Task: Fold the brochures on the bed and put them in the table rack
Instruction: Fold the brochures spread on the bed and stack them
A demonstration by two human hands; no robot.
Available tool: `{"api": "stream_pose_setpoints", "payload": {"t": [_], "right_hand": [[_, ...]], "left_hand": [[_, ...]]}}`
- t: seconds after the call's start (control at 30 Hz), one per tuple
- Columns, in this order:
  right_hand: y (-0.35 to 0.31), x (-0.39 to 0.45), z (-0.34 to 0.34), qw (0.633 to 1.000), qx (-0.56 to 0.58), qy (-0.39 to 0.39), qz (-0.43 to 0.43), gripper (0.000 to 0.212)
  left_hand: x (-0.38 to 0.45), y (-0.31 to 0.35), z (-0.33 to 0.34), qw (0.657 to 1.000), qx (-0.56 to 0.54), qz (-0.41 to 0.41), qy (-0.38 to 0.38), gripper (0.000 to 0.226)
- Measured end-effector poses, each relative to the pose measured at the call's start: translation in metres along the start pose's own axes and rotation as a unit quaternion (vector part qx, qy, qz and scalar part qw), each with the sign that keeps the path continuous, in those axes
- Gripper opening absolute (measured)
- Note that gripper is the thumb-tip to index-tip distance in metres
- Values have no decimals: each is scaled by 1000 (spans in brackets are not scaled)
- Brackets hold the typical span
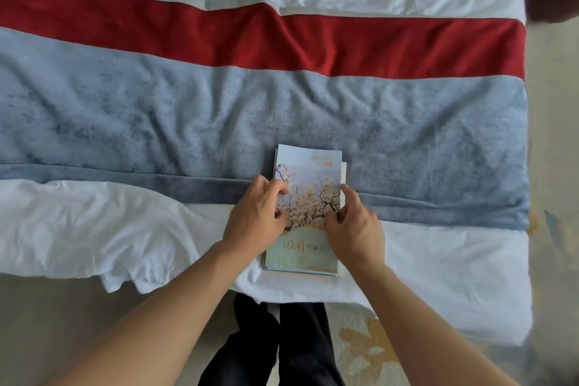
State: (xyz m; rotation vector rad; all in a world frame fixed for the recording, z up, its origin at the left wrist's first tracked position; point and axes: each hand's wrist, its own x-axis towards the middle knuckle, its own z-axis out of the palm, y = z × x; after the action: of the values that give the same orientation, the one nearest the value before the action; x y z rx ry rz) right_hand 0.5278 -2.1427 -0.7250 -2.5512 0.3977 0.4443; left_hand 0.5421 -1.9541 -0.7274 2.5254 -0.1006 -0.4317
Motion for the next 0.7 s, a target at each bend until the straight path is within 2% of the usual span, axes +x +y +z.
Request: {"api": "stream_pose_setpoints", "payload": {"t": [0.17, 0.23, 0.3, 0.43, 0.57, 0.7], "right_hand": [[3, -3, -2, 999, -21, 4, 41, 46], [0, -5, -4, 998, -46, 35, 13, 50], [-6, -5, -7, 994, -70, 54, -57, 58], [-20, 4, -10, 980, -124, -8, -154, 67], [-19, 12, -6, 970, -171, -64, -163, 66], [-20, 23, -2, 966, -188, -49, -167, 54]], "left_hand": [[-6, -2, 5, 999, 37, -6, 5, 39], [-5, -1, 3, 997, 66, 13, 27, 40], [-1, 4, 1, 993, 89, 62, 40, 45], [8, 16, 0, 984, 133, 118, -18, 55], [12, 14, 7, 980, 156, 113, -59, 51], [16, 10, 12, 977, 169, 105, -75, 51]]}}
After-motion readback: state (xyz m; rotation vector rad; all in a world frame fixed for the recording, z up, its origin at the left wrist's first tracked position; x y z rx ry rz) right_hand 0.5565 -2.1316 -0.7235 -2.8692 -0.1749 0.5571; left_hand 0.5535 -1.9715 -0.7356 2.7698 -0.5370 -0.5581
